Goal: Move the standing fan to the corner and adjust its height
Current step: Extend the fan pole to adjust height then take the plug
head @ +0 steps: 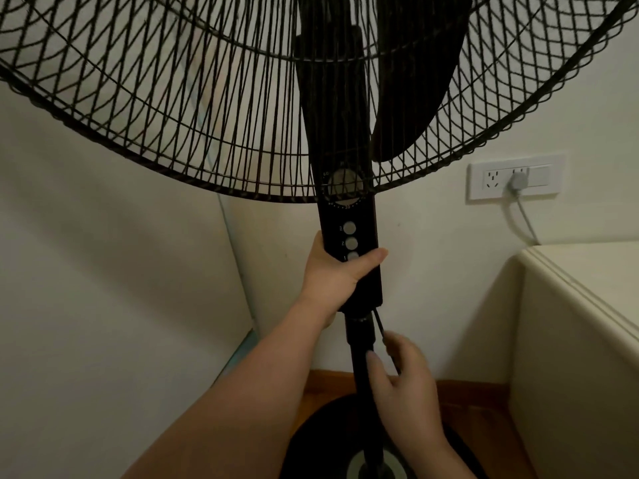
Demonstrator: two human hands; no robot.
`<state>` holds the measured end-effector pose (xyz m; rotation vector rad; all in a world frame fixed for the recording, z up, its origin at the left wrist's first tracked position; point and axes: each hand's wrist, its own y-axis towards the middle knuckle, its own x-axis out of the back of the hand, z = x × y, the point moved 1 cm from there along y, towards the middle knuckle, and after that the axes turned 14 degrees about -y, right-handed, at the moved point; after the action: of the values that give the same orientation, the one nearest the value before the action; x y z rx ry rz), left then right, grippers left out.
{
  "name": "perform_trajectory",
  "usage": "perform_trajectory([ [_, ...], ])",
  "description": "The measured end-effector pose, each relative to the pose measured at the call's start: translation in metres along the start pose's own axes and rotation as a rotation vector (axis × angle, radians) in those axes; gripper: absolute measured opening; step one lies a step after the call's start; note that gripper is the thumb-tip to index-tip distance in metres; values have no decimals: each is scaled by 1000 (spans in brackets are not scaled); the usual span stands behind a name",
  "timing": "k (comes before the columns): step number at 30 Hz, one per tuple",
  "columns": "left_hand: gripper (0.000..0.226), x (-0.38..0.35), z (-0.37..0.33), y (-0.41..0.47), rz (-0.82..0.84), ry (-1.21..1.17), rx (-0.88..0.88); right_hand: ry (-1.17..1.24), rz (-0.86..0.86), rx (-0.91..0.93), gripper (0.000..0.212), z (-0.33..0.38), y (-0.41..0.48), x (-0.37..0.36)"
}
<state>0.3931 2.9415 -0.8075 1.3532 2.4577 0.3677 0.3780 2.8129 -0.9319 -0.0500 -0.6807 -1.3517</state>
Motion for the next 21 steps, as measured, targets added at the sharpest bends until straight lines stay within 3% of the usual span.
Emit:
perform_trajectory([
  [4,64,-3,4,1,-40,-15,-20,177,110,-37,49,29,18,-23],
  [9,61,-4,7,2,-48,-25,-47,364,35,-113,54,44,49,-44],
  [14,56,-3,9,4,-33,-9,-48,286,-26,-249,29,31,58,-56],
  [21,58,0,6,5,28,-44,-9,322,79,-209,25,19,69,-56],
])
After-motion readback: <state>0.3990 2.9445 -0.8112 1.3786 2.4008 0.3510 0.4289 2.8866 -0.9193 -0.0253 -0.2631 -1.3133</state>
